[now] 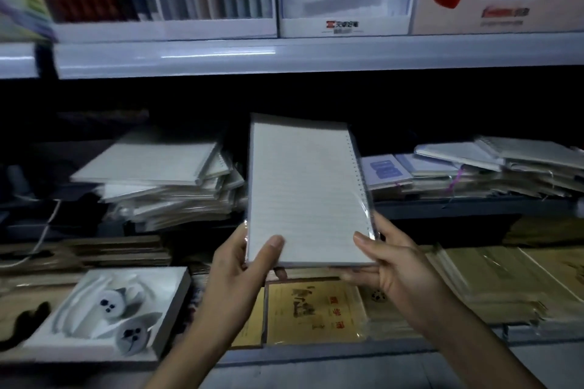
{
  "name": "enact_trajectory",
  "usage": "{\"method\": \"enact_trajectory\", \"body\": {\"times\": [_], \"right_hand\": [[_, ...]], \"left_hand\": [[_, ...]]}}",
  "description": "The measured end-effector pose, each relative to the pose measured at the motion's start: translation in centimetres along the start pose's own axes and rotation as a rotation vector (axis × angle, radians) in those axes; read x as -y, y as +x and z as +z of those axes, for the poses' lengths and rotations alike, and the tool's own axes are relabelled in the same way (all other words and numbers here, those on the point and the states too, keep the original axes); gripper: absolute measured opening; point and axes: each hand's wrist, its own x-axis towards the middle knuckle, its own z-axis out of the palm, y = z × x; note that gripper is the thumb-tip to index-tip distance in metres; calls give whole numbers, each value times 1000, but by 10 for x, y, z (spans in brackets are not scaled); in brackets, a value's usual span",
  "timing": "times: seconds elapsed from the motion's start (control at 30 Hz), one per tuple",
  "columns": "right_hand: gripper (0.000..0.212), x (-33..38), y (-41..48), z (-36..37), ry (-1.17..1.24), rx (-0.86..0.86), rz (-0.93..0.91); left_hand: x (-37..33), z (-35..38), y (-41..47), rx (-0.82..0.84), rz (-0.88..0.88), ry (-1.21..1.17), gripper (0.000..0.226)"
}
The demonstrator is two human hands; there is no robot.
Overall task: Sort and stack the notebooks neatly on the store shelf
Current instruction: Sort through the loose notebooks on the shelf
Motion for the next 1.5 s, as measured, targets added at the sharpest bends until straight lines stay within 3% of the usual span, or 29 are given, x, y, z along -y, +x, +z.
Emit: {"method": "enact_trajectory", "body": {"times": [0.17,0.43,0.67,0.77,0.83,0.97,1.03,1.1,1.27,1.4,1.5], "right_hand": [[55,0,4,34,-244,2,-92],[40,-4,39,108,-292,138,-105],[23,-1,93,167,-435,196,-266],[12,5,115,192,-501,143,-361],[18,2,128,207,-576,74,-441],[50,-16,148,213,-1169,-242,-626],[49,-18,149,214,-1305,-353,-671],[37,-18,149,217,-1313,-385,-674],[32,-18,149,211,-1147,-308,-601],[20,-15,148,192,-987,-134,-569],[33,-19,123,174,-1011,-118,-591]], "left_hand": [[-6,-32,-5,-50,39,6,21],[-17,-94,7,-296,115,-43,14],[-22,-136,33,-454,112,-54,17],[-26,-154,50,-488,129,-47,33],[-26,-162,60,-544,134,-13,35],[-7,-175,76,-775,12,142,41],[-2,-177,79,-860,-45,201,51],[-4,-174,79,-880,-28,196,47],[-7,-165,66,-810,17,-6,40],[-11,-153,36,-738,73,64,38],[-9,-138,13,-650,116,202,37]]}}
